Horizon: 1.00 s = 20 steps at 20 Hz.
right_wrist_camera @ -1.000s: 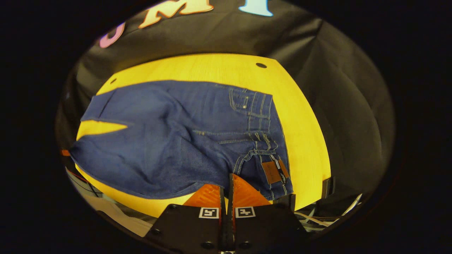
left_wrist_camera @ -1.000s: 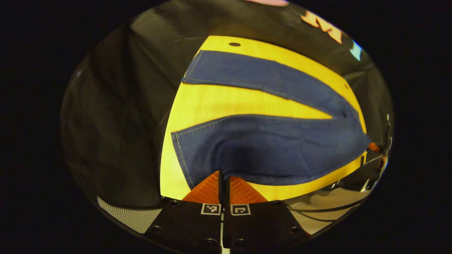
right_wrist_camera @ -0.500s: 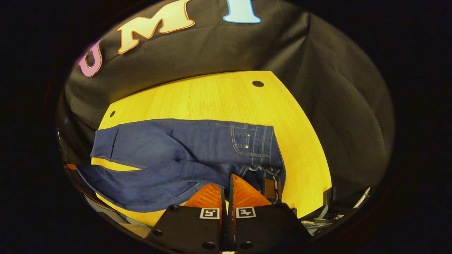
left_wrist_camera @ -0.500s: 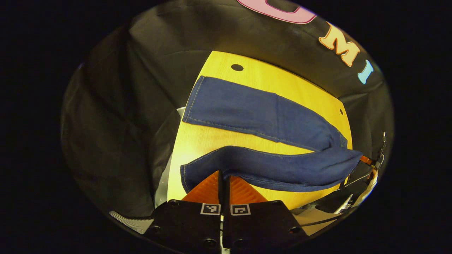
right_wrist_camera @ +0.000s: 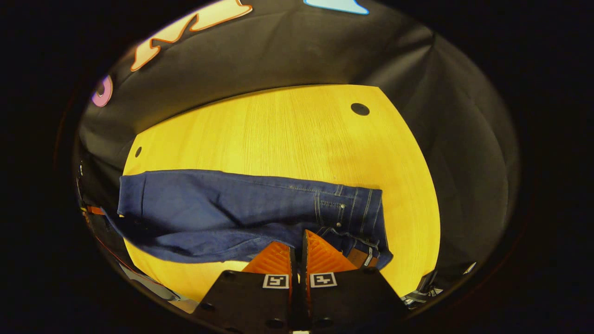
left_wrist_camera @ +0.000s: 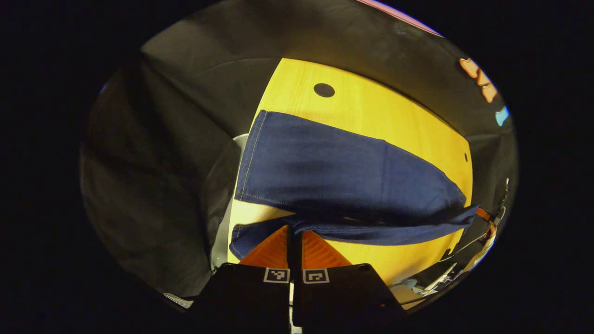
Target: Grasp the waist and the cuffs of the jeans and fold them to make the two legs overlap; first hold the waist and fold one-third of the jeans toward the cuffs, then hold the cuffs and fold the remaining one-third in the same direction to finish folding.
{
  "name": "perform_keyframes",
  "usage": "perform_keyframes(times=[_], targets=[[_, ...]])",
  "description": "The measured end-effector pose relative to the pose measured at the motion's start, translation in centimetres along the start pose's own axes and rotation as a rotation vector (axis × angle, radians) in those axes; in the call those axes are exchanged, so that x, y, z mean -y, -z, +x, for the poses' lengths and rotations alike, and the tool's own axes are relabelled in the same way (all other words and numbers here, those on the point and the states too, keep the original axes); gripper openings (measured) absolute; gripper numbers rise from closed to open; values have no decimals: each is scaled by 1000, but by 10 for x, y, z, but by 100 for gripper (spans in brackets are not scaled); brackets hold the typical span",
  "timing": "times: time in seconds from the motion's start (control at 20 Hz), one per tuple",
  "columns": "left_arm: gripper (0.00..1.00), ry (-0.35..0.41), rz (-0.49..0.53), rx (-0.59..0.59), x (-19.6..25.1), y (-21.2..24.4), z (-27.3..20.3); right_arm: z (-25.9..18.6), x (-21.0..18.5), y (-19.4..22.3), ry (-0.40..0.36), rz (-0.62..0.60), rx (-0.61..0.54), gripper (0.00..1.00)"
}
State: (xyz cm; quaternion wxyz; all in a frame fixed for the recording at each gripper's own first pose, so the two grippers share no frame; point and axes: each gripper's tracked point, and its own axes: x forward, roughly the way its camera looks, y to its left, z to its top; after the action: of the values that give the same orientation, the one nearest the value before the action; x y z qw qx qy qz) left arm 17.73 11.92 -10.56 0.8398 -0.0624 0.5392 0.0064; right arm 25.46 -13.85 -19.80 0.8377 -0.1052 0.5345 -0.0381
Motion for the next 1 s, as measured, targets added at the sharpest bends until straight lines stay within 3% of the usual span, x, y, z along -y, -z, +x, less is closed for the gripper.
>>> perform_keyframes(times=[0.5,0.65,0.85,0.9,0.95,1.0], targets=[[0,-174,137,53,10,-75,73,89,-12,-15,3,-5,-153,2],[0,-193,139,41,10,-79,88,99,-14,-17,-34,20,-180,0],[4,-194,140,61,6,-86,95,95,-10,-26,-85,47,-142,9],[23,-195,143,74,5,-88,93,92,-10,-28,-95,55,-127,19],[20,-200,150,101,3,-92,90,87,-8,-34,-105,68,-103,19],[40,-212,158,134,0,-98,85,84,-7,-45,-119,90,-66,36]])
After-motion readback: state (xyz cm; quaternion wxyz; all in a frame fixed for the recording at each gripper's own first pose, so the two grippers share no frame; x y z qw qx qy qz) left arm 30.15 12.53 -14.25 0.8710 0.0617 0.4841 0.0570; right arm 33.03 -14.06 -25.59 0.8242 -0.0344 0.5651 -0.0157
